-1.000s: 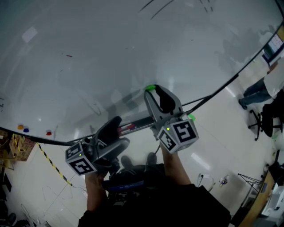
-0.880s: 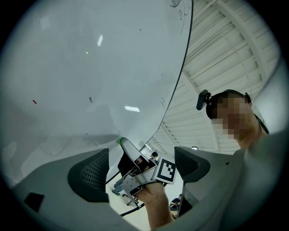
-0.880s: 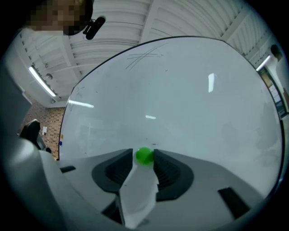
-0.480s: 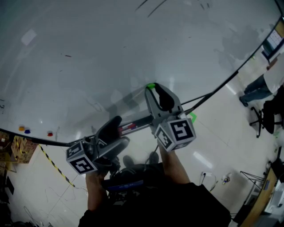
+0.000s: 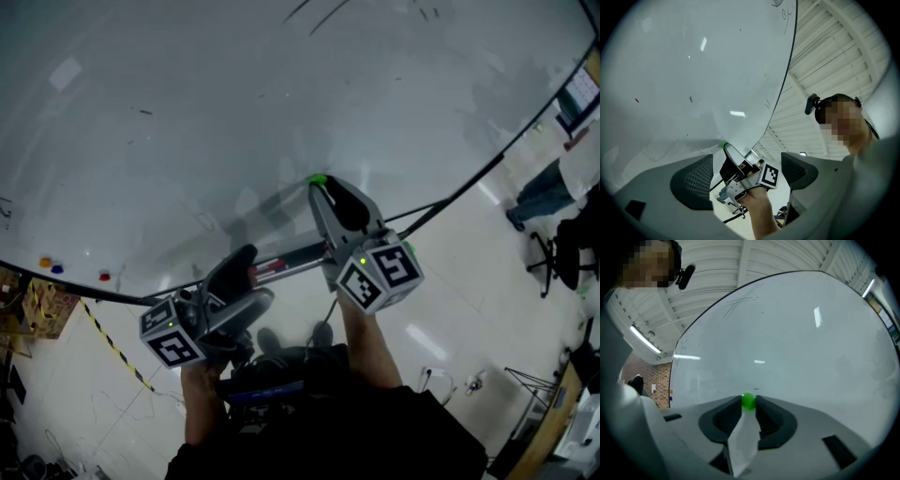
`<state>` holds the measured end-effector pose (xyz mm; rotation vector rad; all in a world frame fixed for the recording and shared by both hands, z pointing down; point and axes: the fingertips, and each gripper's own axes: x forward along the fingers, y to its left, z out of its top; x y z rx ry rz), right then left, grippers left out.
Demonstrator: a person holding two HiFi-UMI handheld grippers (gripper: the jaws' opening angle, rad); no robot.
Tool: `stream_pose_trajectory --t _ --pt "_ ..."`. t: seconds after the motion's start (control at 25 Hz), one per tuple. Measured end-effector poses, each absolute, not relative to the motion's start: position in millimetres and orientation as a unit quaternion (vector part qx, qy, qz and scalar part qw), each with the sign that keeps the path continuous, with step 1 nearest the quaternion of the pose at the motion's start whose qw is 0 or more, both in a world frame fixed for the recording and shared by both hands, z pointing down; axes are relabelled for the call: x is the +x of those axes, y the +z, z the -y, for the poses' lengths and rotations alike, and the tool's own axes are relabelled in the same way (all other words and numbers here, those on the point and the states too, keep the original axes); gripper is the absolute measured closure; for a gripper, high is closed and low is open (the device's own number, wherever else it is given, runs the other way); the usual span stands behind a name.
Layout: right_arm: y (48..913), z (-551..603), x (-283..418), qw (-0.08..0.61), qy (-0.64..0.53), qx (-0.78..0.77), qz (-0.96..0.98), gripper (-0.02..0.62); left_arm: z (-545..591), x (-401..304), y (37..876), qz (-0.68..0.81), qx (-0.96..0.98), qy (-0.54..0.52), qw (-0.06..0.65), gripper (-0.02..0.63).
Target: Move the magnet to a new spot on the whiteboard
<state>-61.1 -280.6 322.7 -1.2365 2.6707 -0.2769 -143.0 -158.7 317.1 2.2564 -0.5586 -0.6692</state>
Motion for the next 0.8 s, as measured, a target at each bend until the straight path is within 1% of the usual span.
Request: stream_pose_trajectory --t 0.08,0.2,0.28,0.4,0.64,0.8 --pt "323 278 -60 0.092 -0.092 -0.412 -0.902 0.505 158 -142 319 0.218 0.872 -0.258 0.354 0.161" --pt "324 277 -62 0.074 -0.075 -0.419 -0.902 0.506 158 -140 322 0.220 0.872 -0.252 0.357 0.161" --pt "326 279 -61 0.051 -0.048 -0.447 -0.892 0.491 156 -137 323 0.215 0.873 -0.253 0.358 0.161" --pt "325 279 -56 0.029 -0.013 -0.485 -0.874 0.445 155 -136 323 0.213 0.873 -0.252 0.360 0.161" --pt "321 278 -69 0.008 0.017 -0.505 -0.863 0.413 154 -144 323 0.212 0.876 -0.245 0.358 0.161" --pt "320 283 -69 -0.004 0.048 -0.546 -0.836 0.420 152 -152 320 0.208 0.876 -0.248 0.357 0.161"
